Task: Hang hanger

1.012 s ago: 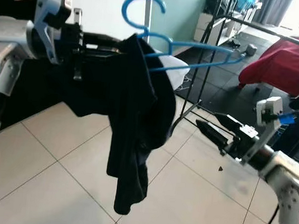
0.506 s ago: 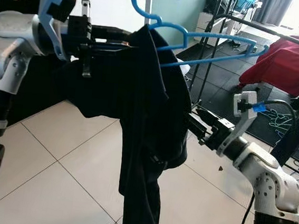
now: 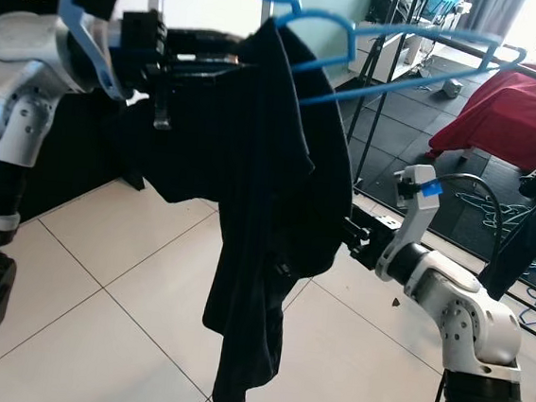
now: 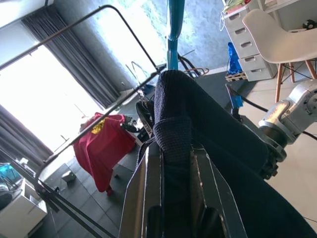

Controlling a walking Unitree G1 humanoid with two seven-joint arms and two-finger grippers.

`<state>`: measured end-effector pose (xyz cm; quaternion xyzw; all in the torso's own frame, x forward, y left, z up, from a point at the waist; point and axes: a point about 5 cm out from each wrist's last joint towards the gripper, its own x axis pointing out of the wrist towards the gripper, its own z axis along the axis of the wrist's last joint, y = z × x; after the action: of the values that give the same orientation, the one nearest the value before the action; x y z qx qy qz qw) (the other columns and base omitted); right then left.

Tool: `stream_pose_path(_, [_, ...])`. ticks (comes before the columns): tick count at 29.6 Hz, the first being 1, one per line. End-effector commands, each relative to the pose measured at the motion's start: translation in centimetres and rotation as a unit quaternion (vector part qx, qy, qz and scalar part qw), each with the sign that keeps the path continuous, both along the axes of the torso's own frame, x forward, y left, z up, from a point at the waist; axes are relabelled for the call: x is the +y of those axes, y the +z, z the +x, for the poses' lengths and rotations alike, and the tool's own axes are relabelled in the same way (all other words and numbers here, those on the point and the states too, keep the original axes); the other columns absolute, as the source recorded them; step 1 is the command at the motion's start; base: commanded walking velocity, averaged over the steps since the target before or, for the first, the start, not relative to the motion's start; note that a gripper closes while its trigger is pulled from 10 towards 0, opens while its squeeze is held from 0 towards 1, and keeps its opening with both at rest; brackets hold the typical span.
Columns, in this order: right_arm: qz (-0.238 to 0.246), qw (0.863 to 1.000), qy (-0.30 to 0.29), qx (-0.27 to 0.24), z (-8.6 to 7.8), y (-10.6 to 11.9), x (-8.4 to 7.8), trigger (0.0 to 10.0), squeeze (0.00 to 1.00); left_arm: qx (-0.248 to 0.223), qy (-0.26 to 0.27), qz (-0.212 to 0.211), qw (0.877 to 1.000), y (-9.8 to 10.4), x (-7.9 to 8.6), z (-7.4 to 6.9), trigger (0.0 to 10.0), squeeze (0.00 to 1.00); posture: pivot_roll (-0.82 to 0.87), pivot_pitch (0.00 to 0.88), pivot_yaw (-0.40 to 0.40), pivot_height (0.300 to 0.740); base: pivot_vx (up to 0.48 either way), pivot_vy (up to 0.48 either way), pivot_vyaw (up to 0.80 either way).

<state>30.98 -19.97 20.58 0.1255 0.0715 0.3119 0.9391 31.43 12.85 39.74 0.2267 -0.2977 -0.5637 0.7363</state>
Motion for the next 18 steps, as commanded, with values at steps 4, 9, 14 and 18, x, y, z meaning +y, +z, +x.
stream_pose_path(4, [0.003,1.000,-0.025,0.003,0.3,0.2,-0.8,0.0,0.00,-0.027,0.005,-0.022,0.999,1.3,0.0,-0.4,0.0,0.00,-0.01,0.059,-0.053,0.740,0.000,0.000,0.00])
stream_pose_path(9, [0.024,0.998,-0.048,-0.018,0.4,1.4,-2.0,0.0,0.00,-0.025,0.020,-0.002,1.000,0.5,0.2,0.1,0.0,0.00,-0.01,0.061,-0.052,0.740,0.000,0.000,0.00])
stream_pose_path(14, [0.087,0.989,-0.100,-0.061,0.7,4.1,-4.5,0.0,0.00,-0.012,0.032,0.072,0.997,-3.1,0.3,0.9,0.0,0.00,-0.01,0.063,-0.049,0.740,0.000,0.000,0.00])
stream_pose_path(18, [0.147,0.978,-0.124,-0.078,0.9,5.5,-5.6,0.0,0.00,0.001,0.021,0.104,0.994,-4.8,0.4,0.8,0.0,0.00,-0.02,0.065,-0.048,0.740,0.000,0.000,0.00])
